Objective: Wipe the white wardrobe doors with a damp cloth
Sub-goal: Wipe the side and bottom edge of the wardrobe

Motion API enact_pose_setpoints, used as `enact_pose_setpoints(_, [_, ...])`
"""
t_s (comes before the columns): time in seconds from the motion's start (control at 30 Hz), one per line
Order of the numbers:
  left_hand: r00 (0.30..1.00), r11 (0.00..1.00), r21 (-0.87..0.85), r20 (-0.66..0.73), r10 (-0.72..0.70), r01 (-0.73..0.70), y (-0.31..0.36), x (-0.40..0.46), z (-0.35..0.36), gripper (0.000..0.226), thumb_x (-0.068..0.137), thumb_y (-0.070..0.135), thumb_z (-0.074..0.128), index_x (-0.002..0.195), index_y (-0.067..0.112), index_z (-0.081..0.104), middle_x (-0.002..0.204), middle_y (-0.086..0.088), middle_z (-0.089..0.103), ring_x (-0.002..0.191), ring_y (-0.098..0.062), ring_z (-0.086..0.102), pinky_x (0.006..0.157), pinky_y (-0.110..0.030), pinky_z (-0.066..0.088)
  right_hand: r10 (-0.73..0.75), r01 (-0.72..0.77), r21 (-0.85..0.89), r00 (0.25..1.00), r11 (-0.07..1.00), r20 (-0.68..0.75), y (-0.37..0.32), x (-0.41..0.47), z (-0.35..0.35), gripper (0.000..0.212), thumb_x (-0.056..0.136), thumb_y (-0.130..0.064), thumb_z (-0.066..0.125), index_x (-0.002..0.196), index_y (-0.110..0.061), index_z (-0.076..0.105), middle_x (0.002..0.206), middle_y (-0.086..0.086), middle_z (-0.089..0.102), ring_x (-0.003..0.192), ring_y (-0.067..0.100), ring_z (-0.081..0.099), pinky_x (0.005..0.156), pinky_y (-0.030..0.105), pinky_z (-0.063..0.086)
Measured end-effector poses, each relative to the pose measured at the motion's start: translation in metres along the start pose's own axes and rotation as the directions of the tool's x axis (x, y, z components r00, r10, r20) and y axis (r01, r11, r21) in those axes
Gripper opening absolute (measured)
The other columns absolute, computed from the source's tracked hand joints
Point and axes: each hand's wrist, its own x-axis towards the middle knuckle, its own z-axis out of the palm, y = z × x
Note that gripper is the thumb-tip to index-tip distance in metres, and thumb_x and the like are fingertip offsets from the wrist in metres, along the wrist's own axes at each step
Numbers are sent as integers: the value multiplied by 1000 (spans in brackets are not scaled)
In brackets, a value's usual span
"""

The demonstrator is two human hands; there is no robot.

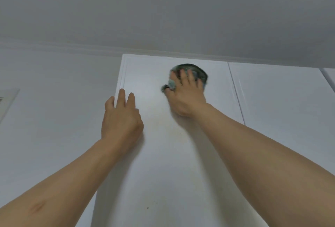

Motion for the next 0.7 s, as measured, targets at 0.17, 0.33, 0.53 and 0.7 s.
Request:
enact_pose_setpoints(0.17, [996, 978, -208, -81, -48, 30, 0, -5, -5, 40, 96, 34, 14, 109, 19, 48, 136, -4, 45, 126, -42, 41, 99, -47, 44, -369, 379, -115, 924, 918, 100, -47, -45, 16, 63, 102, -59, 19, 159, -42, -1, 169, -6, -10, 154, 16, -15, 122, 48, -6])
enact_pose_setpoints(0.33, [998, 969, -248, -64, -20, 4, -5, -10, -17, 21, 91, 6, 34, 104, 16, 48, 137, 2, 44, 131, -38, 30, 71, -39, 43, -212, 230, -135, 968, 964, 135, 4, -69, 4, 62, 101, -61, 18, 157, -48, -6, 168, -9, -16, 153, 12, -20, 123, 46, -6])
enact_pose_setpoints(0.53, [993, 939, -325, -62, 97, -112, -31, -16, -18, 64, 86, -6, 36, 144, 20, 42, 163, 12, 22, 144, -23, 16, 87, -32, 39, 389, -386, -60, 919, 921, 66, 77, -74, -10, 67, 103, -61, 22, 160, -39, -5, 169, 4, -11, 155, 25, -13, 124, 52, -1])
enact_pose_setpoints(0.7, [998, 765, -643, -5, -69, 49, -28, -21, -12, 80, 94, -8, 31, 162, 22, 2, 167, 13, -10, 154, -9, -2, 112, -20, 10, 447, -447, -11, 894, 894, 29, 30, -33, -7, 68, 103, -58, 18, 161, -31, -7, 169, 9, -11, 154, 30, -14, 123, 54, -5])
